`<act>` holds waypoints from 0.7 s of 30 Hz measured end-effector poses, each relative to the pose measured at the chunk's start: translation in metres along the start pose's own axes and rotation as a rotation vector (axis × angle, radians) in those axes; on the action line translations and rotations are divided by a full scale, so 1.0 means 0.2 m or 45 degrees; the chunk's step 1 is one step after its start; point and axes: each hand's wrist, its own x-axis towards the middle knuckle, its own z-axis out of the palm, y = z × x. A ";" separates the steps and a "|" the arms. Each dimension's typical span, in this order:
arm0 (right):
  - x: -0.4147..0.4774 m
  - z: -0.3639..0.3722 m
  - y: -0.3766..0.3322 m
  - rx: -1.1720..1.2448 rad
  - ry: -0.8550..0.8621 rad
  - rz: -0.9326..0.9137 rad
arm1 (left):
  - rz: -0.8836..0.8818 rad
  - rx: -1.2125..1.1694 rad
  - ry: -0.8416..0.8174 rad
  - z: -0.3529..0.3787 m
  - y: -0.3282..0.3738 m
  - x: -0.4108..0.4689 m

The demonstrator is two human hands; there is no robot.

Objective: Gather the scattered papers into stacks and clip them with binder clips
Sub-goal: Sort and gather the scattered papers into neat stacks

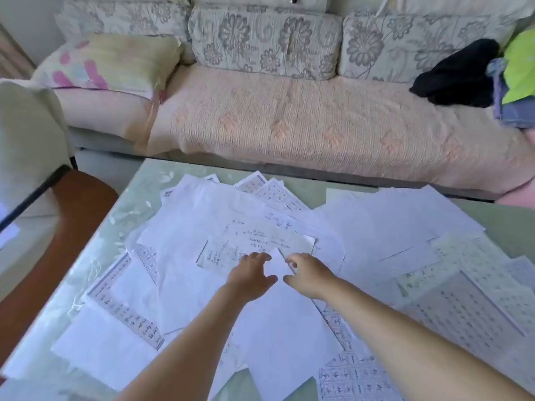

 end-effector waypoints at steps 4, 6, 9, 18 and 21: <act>0.23 0.24 0.11 -0.053 0.107 0.025 | 0.000 0.201 0.099 0.22 -0.16 0.21; 0.32 0.34 0.16 -0.044 0.238 0.043 | 0.013 0.274 0.151 0.33 -0.22 0.28; 0.41 0.40 0.15 0.031 0.407 0.134 | 0.003 0.383 0.262 0.40 -0.28 0.34; 0.48 0.43 0.23 0.243 0.319 -0.087 | 0.072 0.137 0.402 0.38 -0.41 0.35; 0.34 0.44 0.28 0.329 0.444 -0.193 | 0.135 -0.131 0.533 0.38 -0.42 0.26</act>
